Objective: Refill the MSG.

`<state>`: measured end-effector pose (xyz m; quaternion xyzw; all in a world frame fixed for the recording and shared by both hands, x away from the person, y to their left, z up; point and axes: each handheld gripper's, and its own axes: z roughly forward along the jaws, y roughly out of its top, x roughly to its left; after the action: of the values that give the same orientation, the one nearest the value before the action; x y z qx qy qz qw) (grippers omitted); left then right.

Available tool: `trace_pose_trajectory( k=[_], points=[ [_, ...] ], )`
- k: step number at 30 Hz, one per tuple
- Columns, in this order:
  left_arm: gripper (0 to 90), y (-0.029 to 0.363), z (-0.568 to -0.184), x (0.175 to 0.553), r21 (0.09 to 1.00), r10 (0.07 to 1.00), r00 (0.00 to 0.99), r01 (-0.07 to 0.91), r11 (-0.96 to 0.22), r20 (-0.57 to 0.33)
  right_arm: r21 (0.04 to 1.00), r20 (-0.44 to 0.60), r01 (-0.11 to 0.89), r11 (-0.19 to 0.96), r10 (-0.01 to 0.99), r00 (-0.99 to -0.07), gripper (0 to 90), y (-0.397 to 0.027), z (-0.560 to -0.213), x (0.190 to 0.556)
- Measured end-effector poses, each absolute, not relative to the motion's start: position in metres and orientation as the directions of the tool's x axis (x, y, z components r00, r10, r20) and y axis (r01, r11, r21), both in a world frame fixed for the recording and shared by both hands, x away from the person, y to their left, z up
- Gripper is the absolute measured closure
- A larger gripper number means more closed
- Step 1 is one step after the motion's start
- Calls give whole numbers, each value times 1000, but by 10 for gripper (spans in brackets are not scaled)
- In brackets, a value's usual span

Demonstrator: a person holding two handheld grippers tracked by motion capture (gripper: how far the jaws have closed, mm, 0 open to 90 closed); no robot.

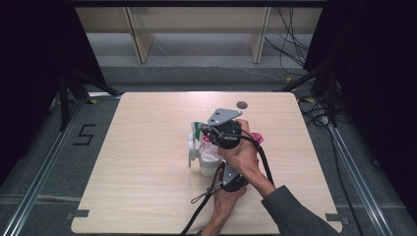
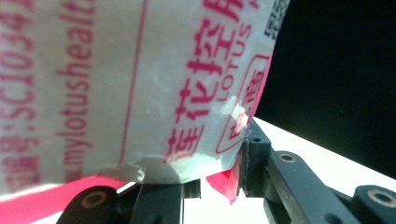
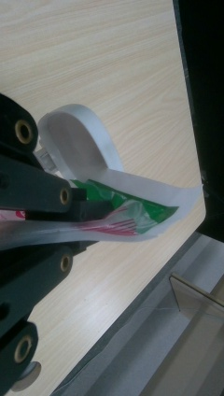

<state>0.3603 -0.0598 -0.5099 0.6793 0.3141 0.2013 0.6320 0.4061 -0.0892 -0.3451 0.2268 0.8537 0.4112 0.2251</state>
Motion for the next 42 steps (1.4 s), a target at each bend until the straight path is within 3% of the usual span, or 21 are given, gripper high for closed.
trace_pose_trajectory(
  k=[36,42],
  points=[
    [638,-48,-520,358,977,704,703,206,-62,-103,914,-68,211,346,644,-762,900,-162,-331,383],
    [568,-42,-516,357,973,699,705,224,-59,-120,935,-48,197,295,657,-753,900,-178,-329,377]
  ],
)
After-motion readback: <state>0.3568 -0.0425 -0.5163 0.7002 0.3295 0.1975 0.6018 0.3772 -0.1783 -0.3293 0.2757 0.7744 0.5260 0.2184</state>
